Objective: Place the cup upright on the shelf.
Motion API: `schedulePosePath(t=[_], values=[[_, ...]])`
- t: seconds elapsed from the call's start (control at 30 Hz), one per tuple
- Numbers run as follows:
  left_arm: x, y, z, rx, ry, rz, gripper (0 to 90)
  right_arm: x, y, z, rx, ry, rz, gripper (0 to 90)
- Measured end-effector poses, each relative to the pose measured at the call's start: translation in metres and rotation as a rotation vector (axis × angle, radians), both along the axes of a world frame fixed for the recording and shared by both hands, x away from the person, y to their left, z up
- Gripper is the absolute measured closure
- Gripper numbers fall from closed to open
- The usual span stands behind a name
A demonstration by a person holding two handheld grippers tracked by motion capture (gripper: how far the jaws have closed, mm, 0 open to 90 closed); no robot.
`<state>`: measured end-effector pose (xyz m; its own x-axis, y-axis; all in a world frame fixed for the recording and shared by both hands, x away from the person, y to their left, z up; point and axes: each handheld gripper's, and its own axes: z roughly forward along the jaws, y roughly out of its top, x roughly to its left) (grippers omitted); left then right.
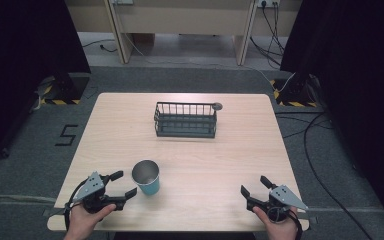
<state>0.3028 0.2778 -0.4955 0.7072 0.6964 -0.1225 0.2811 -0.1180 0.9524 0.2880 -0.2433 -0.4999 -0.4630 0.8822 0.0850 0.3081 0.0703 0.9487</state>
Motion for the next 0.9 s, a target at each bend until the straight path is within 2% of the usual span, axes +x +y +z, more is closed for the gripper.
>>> schedulePosePath(t=[0.1,0.27,0.6,0.9], values=[[0.004,-0.007,0.002,-0.013,0.010,-0.021,14.5,0.001,0.000,0.000,0.007,0.007,-0.004,18.0],[0.008,-0.019,0.002,-0.004,-0.001,-0.053,14.5,0.001,0.000,0.001,0.010,0.006,-0.005,18.0],[0.024,-0.039,-0.002,0.045,-0.007,-0.093,13.6,0.001,0.001,0.000,0.014,0.013,-0.001,18.3],[0.027,-0.040,-0.005,0.037,-0.018,-0.089,14.8,0.002,0.001,-0.001,0.013,0.016,-0.001,18.4]])
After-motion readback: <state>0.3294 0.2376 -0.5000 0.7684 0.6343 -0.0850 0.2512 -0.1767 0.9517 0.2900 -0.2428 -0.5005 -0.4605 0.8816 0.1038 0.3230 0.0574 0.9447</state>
